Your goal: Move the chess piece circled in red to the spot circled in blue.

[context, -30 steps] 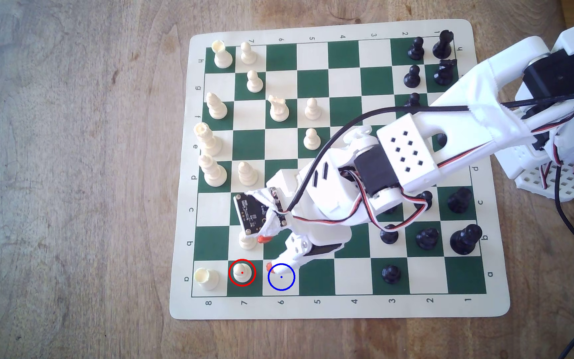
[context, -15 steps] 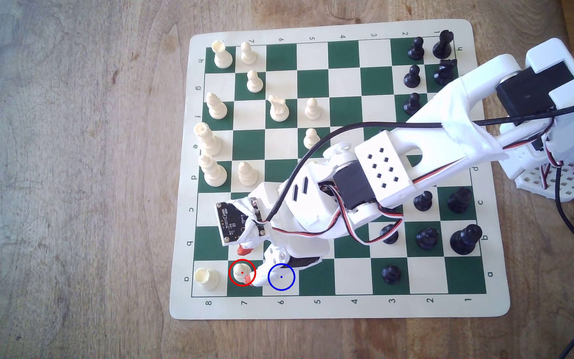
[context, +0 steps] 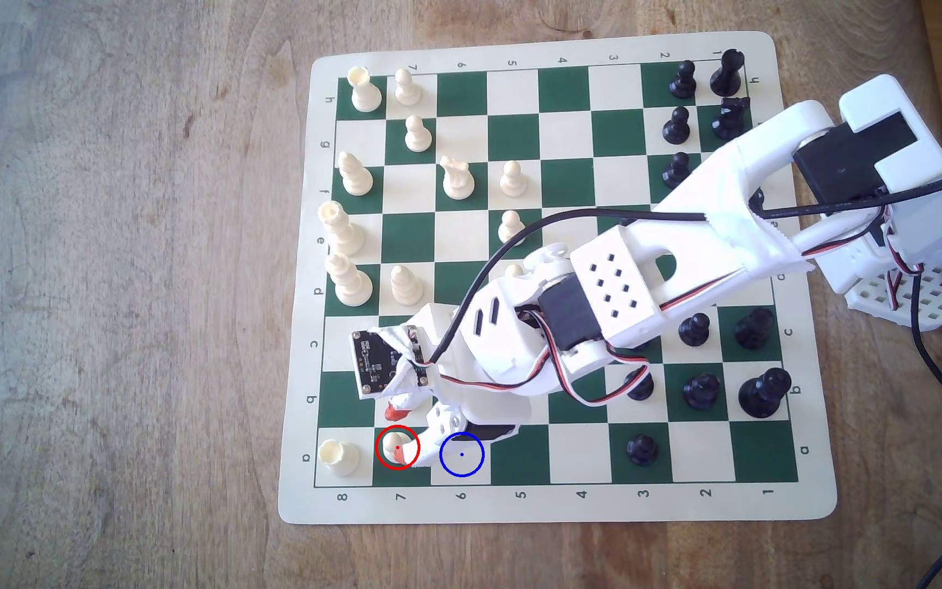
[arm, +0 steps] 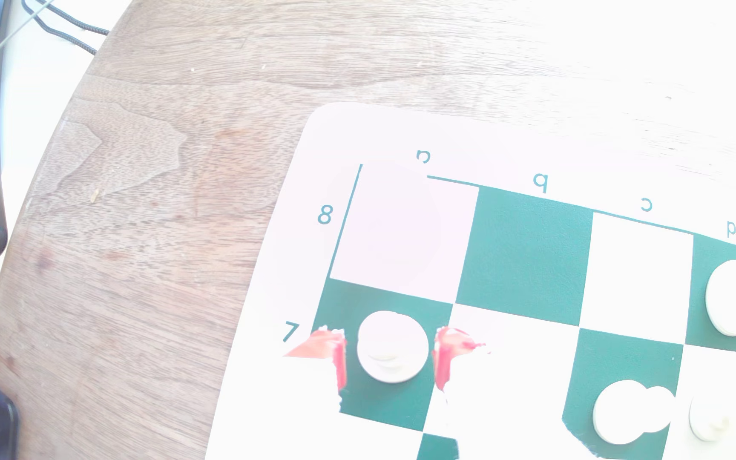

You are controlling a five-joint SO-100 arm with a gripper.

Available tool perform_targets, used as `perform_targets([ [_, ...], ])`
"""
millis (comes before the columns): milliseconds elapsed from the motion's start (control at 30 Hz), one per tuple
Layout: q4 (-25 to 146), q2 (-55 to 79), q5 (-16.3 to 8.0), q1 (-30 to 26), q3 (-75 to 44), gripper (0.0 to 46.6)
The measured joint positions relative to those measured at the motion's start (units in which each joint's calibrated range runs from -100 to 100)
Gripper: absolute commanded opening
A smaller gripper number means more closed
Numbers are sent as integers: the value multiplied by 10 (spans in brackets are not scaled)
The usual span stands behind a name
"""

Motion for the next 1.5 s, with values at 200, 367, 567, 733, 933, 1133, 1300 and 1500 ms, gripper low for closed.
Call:
perform_targets([
  [200,-1,20,0,1,-7,114],
  [367,-1,37,0,1,-26,111],
  [567,-13,45,0,-5,-37,108],
  [733,-19,54,0,-7,-38,108],
  [933,-21,59,0,-10,-42,98],
  [1133,-21,59,0,-9,-48,66],
  [1300,-21,59,0,-9,-48,23],
  [1500,-21,59,0,-9,-48,3],
])
